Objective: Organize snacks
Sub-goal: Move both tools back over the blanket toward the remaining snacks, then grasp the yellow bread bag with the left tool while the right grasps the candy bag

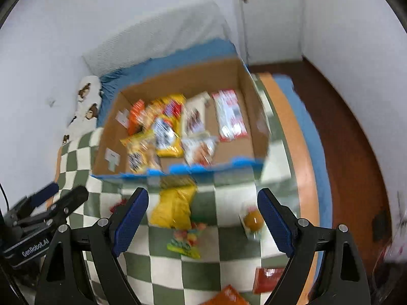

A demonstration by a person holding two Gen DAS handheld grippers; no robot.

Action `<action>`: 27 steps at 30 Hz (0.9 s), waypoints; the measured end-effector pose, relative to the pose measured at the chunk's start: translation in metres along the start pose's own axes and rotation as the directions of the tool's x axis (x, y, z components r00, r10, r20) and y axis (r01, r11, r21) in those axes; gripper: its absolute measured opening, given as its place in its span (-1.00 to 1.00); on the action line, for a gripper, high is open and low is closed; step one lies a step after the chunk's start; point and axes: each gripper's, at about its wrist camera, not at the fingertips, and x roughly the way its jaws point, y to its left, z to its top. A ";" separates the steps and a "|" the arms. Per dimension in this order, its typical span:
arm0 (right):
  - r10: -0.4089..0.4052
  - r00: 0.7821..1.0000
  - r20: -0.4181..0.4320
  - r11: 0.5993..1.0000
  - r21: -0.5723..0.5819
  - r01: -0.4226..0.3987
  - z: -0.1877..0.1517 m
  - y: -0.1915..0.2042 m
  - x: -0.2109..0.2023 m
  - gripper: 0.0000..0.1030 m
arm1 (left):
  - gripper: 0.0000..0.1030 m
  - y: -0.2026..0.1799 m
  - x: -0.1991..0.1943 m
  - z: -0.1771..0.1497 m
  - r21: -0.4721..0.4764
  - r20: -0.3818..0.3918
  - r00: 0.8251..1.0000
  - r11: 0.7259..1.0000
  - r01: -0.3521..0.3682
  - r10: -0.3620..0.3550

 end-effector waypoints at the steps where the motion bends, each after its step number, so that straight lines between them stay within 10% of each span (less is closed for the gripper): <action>1: -0.009 1.000 -0.020 1.000 0.015 0.009 -0.004 -0.007 0.008 0.74 | 0.81 -0.003 0.009 -0.004 0.004 -0.026 1.000 1.000 -0.002 0.002; 17: -0.026 0.974 -0.223 0.985 0.158 0.063 -0.029 -0.080 0.100 0.74 | 0.81 -0.057 0.171 0.003 0.012 -0.398 0.914 0.996 0.092 -0.079; 20: -0.012 0.973 -0.232 0.986 0.157 0.049 -0.032 -0.075 0.101 0.74 | 0.20 -0.061 0.181 -0.002 0.039 -0.412 0.909 0.996 0.083 -0.059; 27: 0.040 0.969 -0.242 0.990 0.143 -0.005 -0.039 -0.046 0.101 0.74 | 0.10 -0.029 0.150 -0.020 -0.005 -0.353 0.933 0.997 0.072 -0.070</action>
